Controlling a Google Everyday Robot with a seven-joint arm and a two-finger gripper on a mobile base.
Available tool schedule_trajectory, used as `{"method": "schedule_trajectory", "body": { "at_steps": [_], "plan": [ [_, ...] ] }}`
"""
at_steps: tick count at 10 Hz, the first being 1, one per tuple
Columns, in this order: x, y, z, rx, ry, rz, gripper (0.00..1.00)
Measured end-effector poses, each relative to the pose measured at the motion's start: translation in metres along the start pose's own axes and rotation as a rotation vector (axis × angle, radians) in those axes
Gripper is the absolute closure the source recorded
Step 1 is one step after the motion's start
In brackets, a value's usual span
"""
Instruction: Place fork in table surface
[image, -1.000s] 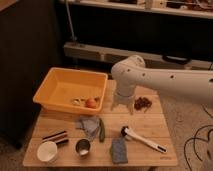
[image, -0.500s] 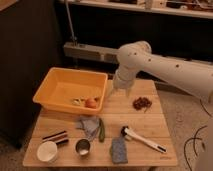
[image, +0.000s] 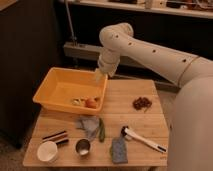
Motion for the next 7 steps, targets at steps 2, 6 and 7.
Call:
{"method": "schedule_trajectory", "body": {
  "at_steps": [2,6,7],
  "plan": [
    [-0.010,0.002,-0.002,0.002,-0.011,-0.057,0.35],
    [-0.009,-0.008,0.014,-0.031,0.007,-0.163,0.35],
    [-0.016,-0.006,0.021,-0.072,-0.001,-0.314,0.35]
  ]
}}
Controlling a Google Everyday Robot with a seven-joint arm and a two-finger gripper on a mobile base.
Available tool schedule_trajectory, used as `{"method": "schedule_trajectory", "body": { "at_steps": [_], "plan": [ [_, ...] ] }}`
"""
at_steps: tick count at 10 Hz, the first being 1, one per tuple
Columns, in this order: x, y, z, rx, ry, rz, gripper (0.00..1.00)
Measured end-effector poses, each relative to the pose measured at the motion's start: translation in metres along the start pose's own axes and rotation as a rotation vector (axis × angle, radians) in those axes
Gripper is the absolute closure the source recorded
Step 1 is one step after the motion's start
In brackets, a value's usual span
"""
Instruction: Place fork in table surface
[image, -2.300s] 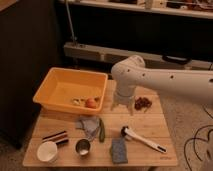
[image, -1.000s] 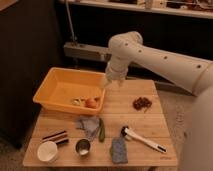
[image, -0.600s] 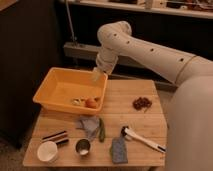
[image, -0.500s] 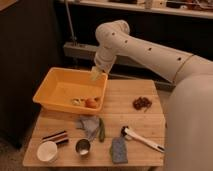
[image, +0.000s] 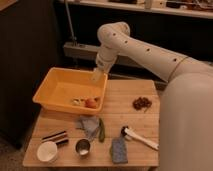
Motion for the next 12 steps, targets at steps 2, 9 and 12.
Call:
{"method": "schedule_trajectory", "body": {
  "at_steps": [2,9,12],
  "plan": [
    [0.000,-0.001,0.015,-0.047,-0.015,-0.197,0.35],
    [-0.009,0.016,0.078,-0.056,0.066,-0.306,0.35],
    [-0.003,0.013,0.107,-0.038,0.109,-0.321,0.35]
  ]
}}
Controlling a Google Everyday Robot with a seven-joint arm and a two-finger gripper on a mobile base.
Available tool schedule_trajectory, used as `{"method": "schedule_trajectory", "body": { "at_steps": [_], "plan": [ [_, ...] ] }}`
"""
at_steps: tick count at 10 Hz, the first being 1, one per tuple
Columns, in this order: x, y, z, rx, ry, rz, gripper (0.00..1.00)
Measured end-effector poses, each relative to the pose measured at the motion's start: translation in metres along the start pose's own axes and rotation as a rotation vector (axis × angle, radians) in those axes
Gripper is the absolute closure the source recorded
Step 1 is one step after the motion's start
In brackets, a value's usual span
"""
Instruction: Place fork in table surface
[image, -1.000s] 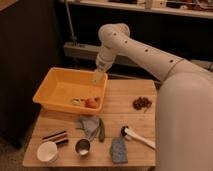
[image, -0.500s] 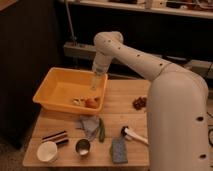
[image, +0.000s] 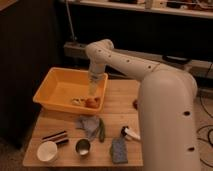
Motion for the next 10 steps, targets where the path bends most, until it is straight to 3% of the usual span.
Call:
{"method": "schedule_trajectory", "body": {
  "at_steps": [5,10],
  "plan": [
    [0.014,-0.008,0.041,-0.027,0.082,-0.031,0.35],
    [0.027,-0.011,0.080,-0.033,0.094,-0.008,0.35]
  ]
}}
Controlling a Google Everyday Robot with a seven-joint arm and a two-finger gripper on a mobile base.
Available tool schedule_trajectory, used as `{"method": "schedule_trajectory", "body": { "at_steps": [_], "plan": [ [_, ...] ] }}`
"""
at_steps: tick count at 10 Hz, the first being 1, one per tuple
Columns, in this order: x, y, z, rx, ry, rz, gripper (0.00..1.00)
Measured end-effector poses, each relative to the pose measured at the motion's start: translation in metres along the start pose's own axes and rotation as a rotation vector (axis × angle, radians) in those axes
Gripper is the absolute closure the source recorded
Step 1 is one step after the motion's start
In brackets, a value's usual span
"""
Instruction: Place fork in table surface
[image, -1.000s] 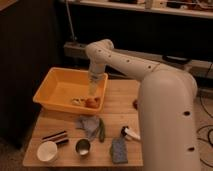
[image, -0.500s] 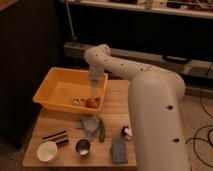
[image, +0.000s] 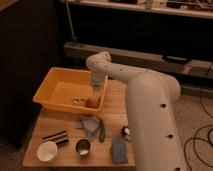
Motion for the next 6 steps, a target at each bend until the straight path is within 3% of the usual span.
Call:
{"method": "schedule_trajectory", "body": {
  "at_steps": [6],
  "plan": [
    [-0.002,-0.004,0.020,-0.019,0.008,-0.023,0.35]
  ]
}}
